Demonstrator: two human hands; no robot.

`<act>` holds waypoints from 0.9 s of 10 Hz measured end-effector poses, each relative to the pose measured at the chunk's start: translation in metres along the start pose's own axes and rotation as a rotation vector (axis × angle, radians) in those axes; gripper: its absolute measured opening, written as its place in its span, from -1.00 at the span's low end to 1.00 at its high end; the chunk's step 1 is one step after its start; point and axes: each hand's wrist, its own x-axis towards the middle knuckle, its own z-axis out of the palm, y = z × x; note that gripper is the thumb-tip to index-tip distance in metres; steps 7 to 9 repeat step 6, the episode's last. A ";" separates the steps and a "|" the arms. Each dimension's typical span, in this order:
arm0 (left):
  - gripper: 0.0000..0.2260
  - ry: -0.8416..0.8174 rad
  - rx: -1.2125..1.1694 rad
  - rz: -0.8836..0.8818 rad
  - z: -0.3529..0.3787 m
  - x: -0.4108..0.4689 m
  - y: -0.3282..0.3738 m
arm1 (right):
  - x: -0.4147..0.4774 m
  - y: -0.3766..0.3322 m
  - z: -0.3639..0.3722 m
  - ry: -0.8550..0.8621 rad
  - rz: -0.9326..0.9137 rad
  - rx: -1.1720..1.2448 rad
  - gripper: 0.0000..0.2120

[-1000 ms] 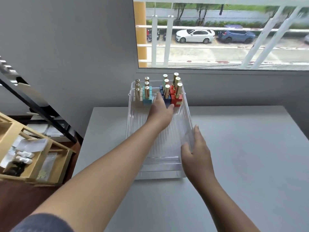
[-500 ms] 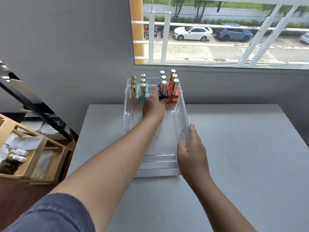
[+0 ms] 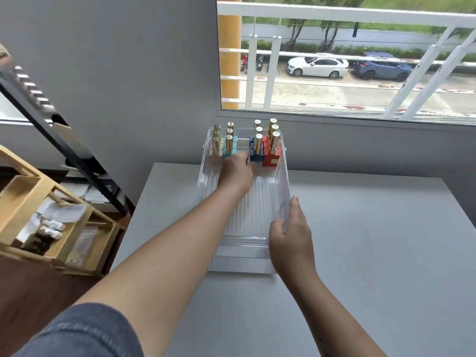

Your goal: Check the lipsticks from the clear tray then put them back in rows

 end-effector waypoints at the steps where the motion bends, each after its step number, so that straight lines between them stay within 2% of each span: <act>1: -0.74 0.052 0.019 0.000 0.006 0.003 0.003 | 0.002 0.002 0.001 0.013 -0.012 -0.002 -0.38; 3: -0.75 0.119 -0.011 0.008 0.011 0.002 0.005 | 0.003 0.005 0.003 0.021 -0.034 0.008 -0.38; 4: -0.78 0.046 -0.059 -0.012 0.007 -0.006 0.007 | 0.006 0.005 0.002 0.012 -0.037 0.007 -0.38; 5: -0.71 0.034 -0.075 -0.026 -0.002 -0.022 0.003 | 0.010 0.002 -0.004 -0.060 -0.060 -0.015 -0.38; 6: -0.73 0.117 -0.042 0.056 -0.030 -0.051 -0.003 | 0.021 -0.004 -0.026 -0.100 -0.117 -0.071 -0.37; 9: -0.73 0.117 -0.042 0.056 -0.030 -0.051 -0.003 | 0.021 -0.004 -0.026 -0.100 -0.117 -0.071 -0.37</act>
